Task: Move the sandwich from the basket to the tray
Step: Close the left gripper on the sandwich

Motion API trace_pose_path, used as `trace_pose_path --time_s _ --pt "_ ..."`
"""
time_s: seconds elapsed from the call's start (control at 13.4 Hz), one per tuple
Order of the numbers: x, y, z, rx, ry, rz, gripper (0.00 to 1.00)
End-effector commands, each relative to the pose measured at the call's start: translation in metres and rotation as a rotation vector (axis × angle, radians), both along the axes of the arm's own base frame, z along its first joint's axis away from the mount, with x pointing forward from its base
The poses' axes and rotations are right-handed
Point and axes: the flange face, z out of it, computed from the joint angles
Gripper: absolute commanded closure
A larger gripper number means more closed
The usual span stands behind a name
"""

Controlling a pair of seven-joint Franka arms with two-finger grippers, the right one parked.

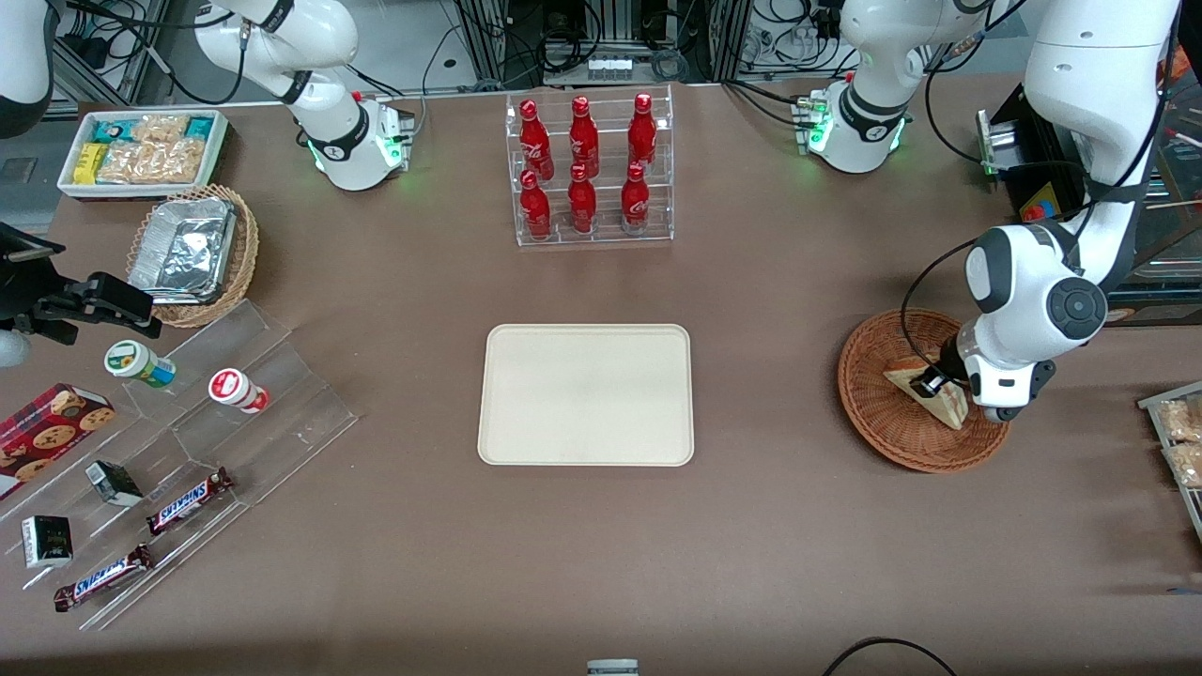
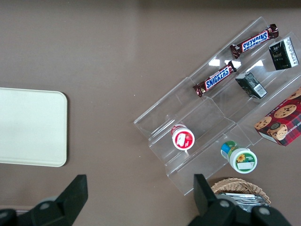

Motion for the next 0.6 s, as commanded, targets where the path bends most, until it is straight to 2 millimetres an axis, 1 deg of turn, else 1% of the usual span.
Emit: trace_pose_path --time_s 0.0,0.07,0.15,0.22,0.3,0.37,0.45,0.52 --pt "0.005 0.001 0.035 0.064 0.025 -0.061 0.57" --pt "0.013 -0.001 0.05 0.081 0.054 -0.08 0.61" --pt "0.023 -0.003 0.068 0.085 0.077 -0.084 0.61" --pt "0.032 -0.01 0.087 0.088 0.095 -0.099 0.61" --pt "0.041 -0.024 0.105 0.089 0.103 -0.13 0.61" --pt "0.047 -0.043 0.119 0.086 0.099 -0.16 0.61" --pt "0.052 -0.067 0.13 0.084 0.082 -0.184 0.6" --pt "0.056 -0.087 0.132 0.084 0.072 -0.217 0.6"
